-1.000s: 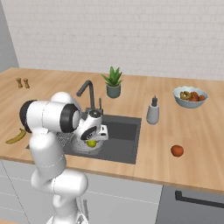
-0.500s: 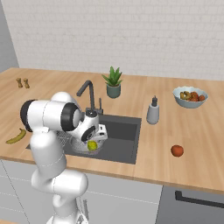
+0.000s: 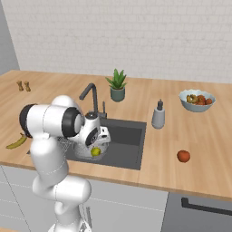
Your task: Put the colander in the sink, put the banana, pear, orange in the colander, and turn on the sink faucet and pour water over the colander.
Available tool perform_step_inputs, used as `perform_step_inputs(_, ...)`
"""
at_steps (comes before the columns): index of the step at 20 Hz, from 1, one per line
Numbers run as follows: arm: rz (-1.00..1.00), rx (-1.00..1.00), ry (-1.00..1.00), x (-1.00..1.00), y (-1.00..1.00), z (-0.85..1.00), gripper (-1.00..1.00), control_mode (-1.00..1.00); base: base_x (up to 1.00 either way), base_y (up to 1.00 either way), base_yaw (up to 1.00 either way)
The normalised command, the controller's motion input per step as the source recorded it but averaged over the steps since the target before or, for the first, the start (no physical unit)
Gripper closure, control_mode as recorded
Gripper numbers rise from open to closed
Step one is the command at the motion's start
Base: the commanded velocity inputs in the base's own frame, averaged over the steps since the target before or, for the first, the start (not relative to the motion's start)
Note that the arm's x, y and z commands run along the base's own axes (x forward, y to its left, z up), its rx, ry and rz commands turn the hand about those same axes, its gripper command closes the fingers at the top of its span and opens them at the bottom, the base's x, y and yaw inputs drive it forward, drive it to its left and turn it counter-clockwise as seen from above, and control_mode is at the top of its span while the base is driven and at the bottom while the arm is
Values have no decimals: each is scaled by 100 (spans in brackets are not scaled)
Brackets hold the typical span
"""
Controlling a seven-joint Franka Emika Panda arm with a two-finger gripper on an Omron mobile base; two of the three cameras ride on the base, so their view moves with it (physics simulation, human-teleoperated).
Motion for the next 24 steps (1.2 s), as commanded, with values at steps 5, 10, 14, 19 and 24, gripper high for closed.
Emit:
perform_step_inputs(5, 3, -1, 0, -12, -17, 49, -100, -100, 0, 0, 0)
perform_step_inputs(10, 0, -1, 0, -30, -42, 46, -100, -100, 0, 0, 0)
perform_step_inputs(14, -1, 0, 1, -32, -43, 46, -100, -100, 0, 0, 0)
perform_step_inputs(19, -10, 0, 4, -41, -53, 37, -100, -100, 0, 0, 0)
perform_step_inputs(24, -12, -2, 0, -39, -63, 25, -100, -100, 0, 0, 0)
